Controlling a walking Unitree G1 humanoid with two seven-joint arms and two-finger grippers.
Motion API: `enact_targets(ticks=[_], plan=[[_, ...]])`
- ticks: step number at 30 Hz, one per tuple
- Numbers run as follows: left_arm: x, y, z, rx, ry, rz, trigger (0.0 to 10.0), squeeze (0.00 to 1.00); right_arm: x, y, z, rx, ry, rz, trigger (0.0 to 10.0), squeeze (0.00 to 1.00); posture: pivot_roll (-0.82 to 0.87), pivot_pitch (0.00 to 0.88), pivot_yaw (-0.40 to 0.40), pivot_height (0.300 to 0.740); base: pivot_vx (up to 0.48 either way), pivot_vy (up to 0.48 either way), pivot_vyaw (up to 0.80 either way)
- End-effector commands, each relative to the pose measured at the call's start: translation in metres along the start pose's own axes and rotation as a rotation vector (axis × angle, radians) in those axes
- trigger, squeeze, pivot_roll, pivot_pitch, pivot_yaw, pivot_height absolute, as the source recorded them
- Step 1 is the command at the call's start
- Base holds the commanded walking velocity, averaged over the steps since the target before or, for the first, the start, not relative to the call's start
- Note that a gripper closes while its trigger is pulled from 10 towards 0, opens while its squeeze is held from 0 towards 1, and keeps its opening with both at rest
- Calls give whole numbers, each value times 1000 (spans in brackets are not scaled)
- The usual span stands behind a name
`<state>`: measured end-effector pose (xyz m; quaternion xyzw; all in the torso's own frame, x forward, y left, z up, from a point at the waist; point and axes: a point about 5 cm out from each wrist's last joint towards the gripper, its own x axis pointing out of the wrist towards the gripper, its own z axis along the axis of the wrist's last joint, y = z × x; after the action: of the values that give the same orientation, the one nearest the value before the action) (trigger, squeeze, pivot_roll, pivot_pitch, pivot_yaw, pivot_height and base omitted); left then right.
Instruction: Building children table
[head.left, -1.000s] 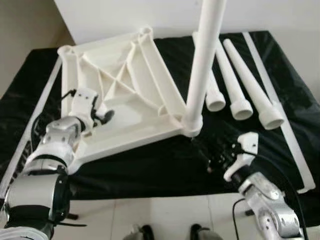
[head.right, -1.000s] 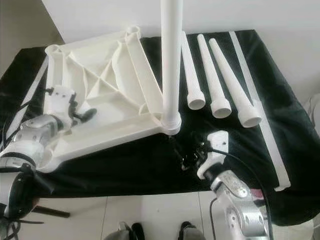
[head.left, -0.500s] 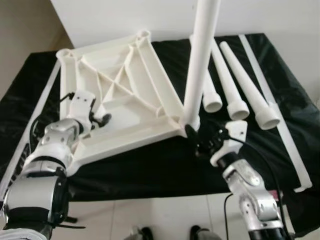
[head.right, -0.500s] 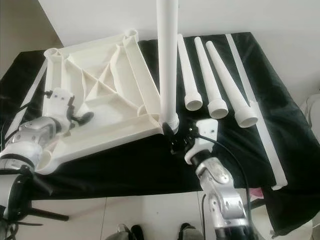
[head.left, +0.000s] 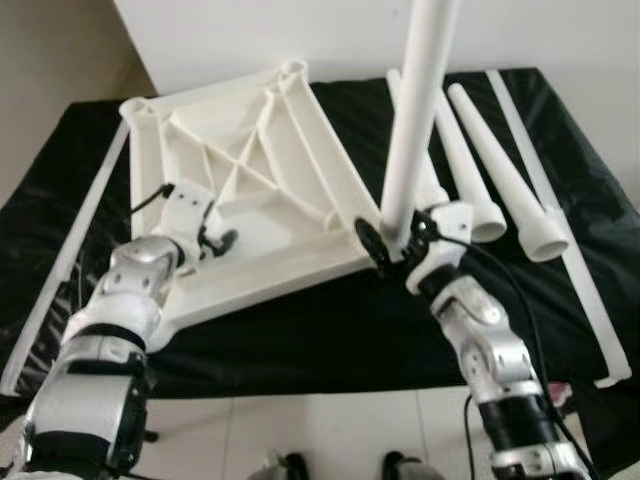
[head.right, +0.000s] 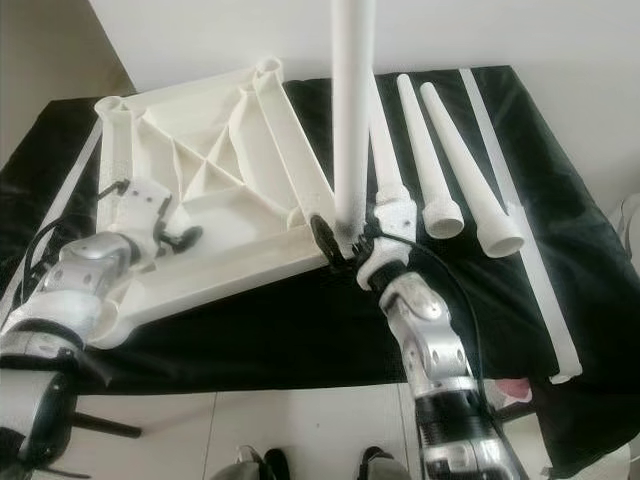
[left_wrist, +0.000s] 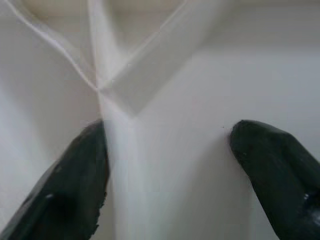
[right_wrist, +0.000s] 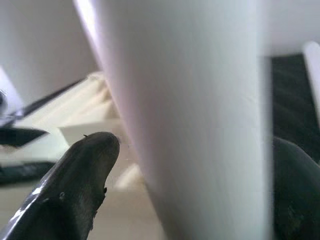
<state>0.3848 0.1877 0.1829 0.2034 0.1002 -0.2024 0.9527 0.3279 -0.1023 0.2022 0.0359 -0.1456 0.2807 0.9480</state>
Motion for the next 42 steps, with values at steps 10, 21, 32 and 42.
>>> enact_targets(ticks=[10,21,32,42], plan=[[-8,-39,-2,11,38,-475,10000,0,32,28,-10,17,16,200,10000,0,-137,135,83,740,0,0,0],[-11,-40,10,-37,13,-452,10000,0,50,34,-11,65,3,236,10000,0,-136,130,87,740,0,0,0],[-11,-18,33,-9,-23,-291,10000,0,54,42,-12,74,-26,252,10000,0,-134,130,88,740,0,0,0],[-30,40,51,-41,-79,-95,10000,0,26,22,-17,31,-25,194,10000,0,-132,134,89,740,0,0,0]])
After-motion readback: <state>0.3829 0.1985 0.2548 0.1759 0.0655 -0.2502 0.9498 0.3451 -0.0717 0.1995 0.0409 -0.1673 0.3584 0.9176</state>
